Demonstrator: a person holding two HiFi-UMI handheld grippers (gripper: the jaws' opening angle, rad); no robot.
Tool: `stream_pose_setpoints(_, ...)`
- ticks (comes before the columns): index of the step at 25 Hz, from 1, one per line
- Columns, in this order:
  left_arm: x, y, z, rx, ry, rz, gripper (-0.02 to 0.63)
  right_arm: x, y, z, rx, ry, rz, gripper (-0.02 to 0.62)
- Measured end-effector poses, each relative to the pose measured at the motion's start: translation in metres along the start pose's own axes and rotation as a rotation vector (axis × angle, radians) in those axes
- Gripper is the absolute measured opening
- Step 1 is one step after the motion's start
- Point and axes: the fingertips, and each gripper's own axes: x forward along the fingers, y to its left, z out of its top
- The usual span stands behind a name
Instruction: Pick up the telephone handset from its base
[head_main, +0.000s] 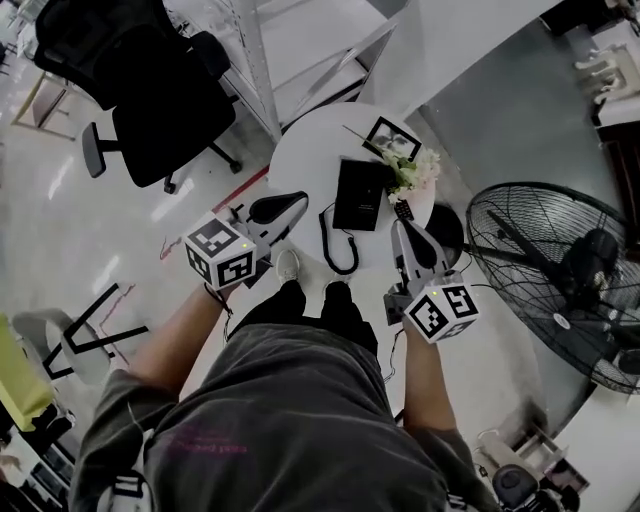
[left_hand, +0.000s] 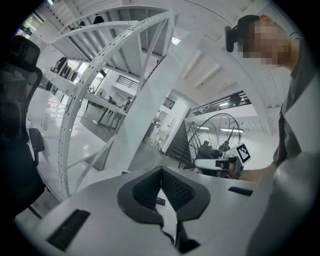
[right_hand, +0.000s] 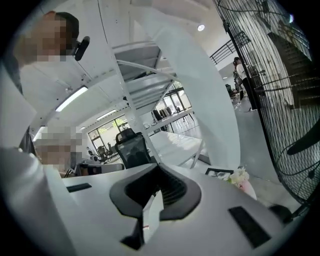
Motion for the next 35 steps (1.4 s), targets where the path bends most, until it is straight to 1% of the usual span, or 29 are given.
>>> stream_pose_setpoints(7, 0.037, 0.019, -0.028, -0.045, 0.045, 0.058, 0.015, 0.023, -0.040, -0.003, 0.001, 0.067, 0.042, 0.019)
stream_pose_setpoints(14, 0.069, 0.041, -0.070, -0.109, 0.094, 0.119, 0.017, 0.046, -0.079, -0.013, -0.005, 0.134, 0.082, 0.019)
stream_pose_setpoints(18, 0.088, 0.053, -0.092, -0.147, 0.119, 0.128, 0.017, 0.060, -0.100, -0.023, -0.007, 0.172, 0.091, 0.019)
stream_pose_setpoints(26, 0.120, 0.079, -0.142, -0.185, 0.184, 0.132, 0.020, 0.078, -0.136, -0.045, -0.006, 0.220, 0.081, 0.018)
stream_pose_setpoints(28, 0.125, 0.082, -0.154, -0.200, 0.205, 0.125, 0.039, 0.081, -0.142, -0.048, -0.005, 0.230, 0.076, 0.018)
stream_pose_setpoints(33, 0.139, 0.097, -0.178, -0.232, 0.250, 0.120, 0.060, 0.091, -0.150, -0.053, -0.001, 0.247, 0.068, 0.018)
stream_pose_setpoints(35, 0.144, 0.102, -0.189, -0.251, 0.274, 0.111, 0.088, 0.093, -0.152, -0.056, -0.002, 0.255, 0.067, 0.019)
